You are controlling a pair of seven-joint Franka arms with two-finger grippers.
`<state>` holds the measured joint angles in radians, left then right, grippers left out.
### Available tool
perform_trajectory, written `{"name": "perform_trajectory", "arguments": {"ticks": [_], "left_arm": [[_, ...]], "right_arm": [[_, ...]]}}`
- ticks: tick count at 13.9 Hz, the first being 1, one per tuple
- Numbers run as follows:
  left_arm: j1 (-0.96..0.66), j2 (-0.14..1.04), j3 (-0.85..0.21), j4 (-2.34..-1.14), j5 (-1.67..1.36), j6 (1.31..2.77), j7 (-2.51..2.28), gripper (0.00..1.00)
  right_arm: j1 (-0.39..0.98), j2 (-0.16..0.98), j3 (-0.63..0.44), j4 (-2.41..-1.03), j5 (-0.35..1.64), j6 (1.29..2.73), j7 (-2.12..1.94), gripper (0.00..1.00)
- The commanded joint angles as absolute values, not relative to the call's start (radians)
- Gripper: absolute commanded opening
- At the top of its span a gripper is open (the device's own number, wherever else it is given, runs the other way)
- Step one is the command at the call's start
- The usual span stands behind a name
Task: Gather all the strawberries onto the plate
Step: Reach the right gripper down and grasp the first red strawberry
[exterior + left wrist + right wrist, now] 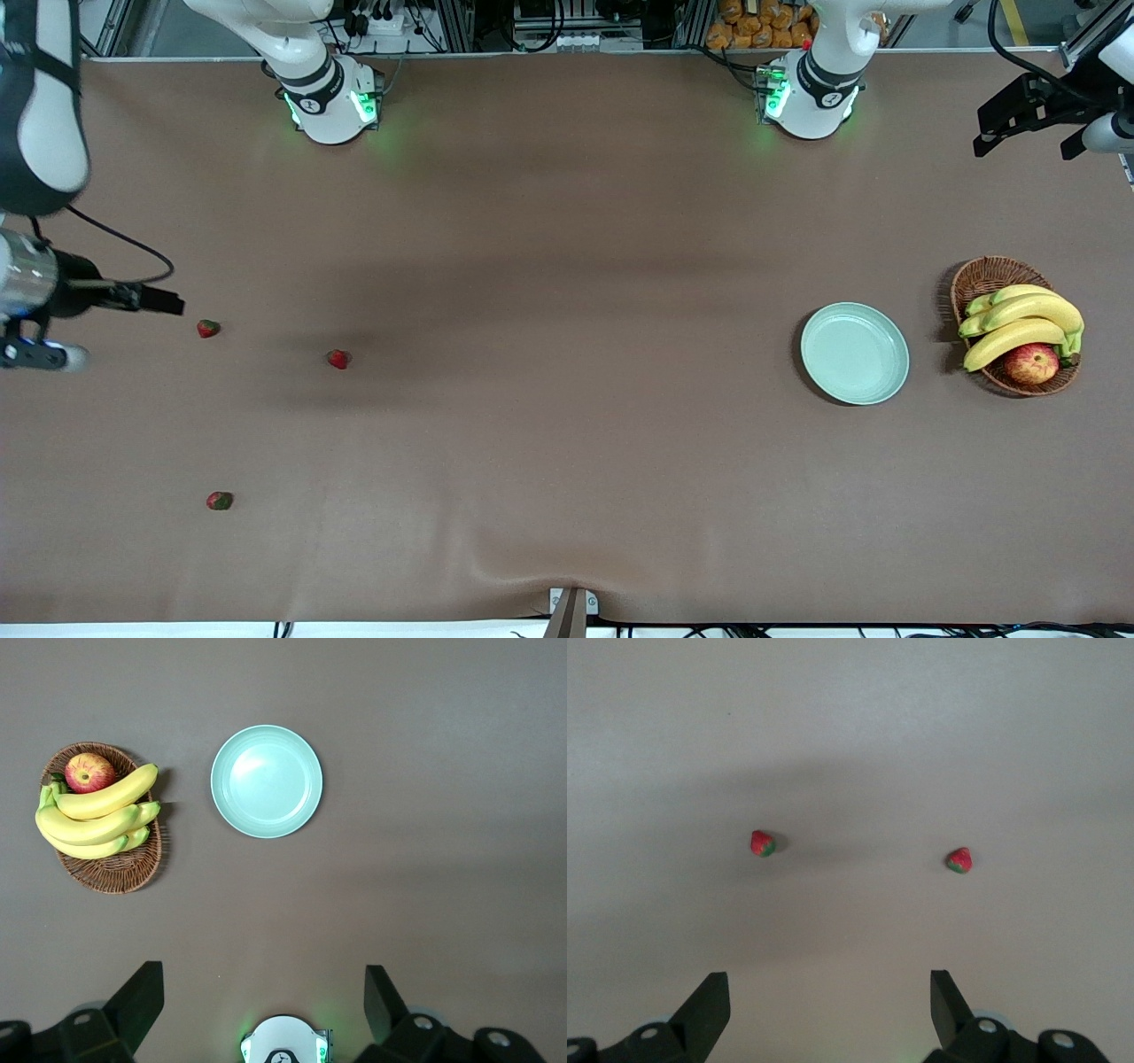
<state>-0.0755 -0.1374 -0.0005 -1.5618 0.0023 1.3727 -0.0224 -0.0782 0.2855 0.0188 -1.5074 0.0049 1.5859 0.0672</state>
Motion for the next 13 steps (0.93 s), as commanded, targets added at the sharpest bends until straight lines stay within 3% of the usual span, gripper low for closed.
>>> {"name": "perform_trajectory", "arguments": {"ticks": [1,7,13], "left_arm": [[-0.069,-0.144,0.000,-1.566,-0.020,1.364,-0.025,1.00],[-0.069,-0.146,0.000,-1.575,-0.020,1.364,-0.025,1.00],[-0.067,-0.144,0.002,-1.585,-0.020,1.364,-0.023,1.00]], "right_arm": [[-0.084,0.331,0.026,-1.563,0.034,1.684,0.072,1.00],[-0.023,0.405,0.026,-1.761,0.127,1.985,0.093,1.00],[0.095,0.475,0.023,-1.767,0.117,2.054,0.222,0.99]]}}
